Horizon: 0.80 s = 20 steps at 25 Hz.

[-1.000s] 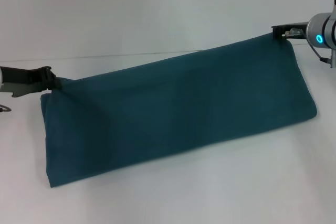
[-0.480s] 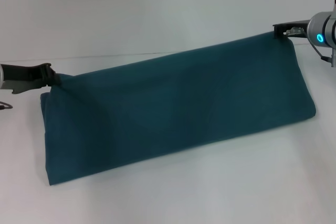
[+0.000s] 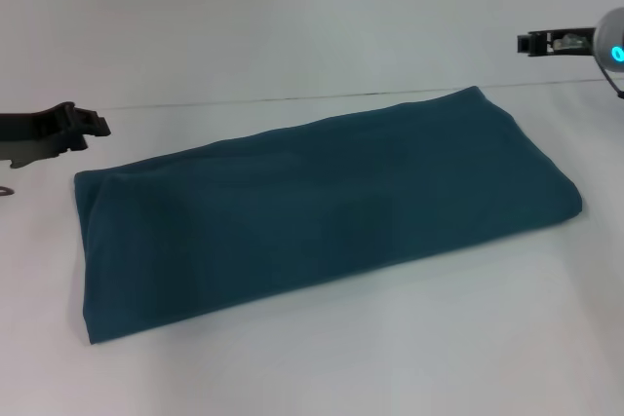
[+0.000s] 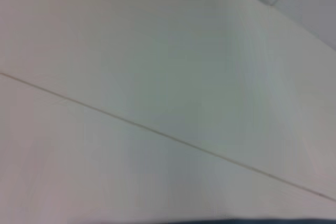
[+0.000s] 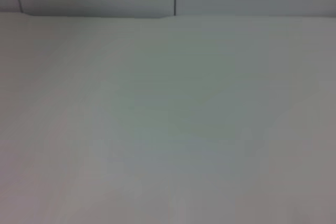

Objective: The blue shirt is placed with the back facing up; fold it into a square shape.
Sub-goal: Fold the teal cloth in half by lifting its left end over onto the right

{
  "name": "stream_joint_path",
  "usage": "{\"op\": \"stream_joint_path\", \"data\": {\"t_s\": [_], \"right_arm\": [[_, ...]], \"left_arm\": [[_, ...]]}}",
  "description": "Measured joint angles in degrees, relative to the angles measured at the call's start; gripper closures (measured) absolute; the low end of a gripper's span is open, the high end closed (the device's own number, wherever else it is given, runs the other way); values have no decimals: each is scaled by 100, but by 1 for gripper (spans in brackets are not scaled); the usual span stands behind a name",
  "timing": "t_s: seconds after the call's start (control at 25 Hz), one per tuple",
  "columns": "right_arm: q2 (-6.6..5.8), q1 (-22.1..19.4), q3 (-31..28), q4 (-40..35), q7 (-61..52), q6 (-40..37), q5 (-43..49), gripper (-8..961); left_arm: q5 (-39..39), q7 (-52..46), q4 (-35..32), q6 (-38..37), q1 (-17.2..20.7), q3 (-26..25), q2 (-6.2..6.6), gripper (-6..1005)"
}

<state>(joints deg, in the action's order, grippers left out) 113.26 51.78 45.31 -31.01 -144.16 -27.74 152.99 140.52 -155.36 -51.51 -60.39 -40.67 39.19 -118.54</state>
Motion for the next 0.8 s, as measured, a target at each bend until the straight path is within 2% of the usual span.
{"op": "stream_joint_path", "data": {"t_s": [0.04, 0.16, 0.28, 0.4, 0.44, 0.48, 0.64, 0.8], "right_arm": [[-21, -36, -39, -45, -28, -95, -14, 709], [-80, -206, -215, -270, -39, -615, -215, 563], [-99, -540, -278, -664, 136, -1215, -782, 435], [-56, -1049, -291, -1137, 489, -1920, -1821, 344], [-46, -1437, -336, -1280, 846, -2430, -2817, 314], [-46, -1437, -336, -1280, 846, -2430, -2817, 316], [-65, -2092, -526, -1176, 1358, -3322, -4424, 322], [-91, -2479, -765, -881, 1552, -4171, -5053, 325]], "left_arm": [[-1, -13, -30, 3, 34, -4, -3, 817], [-51, -27, -71, -36, 112, -16, 1, 687], [-386, 143, -140, -113, 248, -23, -11, 567], [-1149, 601, -179, -311, 482, -24, -56, 454], [-1674, 915, -133, -505, 655, -24, -80, 416], [-1961, 1068, -78, -632, 753, -24, -88, 406], [-2523, 1371, 103, -1010, 1002, -46, -96, 368], [-3185, 1905, 538, -1693, 1217, -330, -105, 339]]}}
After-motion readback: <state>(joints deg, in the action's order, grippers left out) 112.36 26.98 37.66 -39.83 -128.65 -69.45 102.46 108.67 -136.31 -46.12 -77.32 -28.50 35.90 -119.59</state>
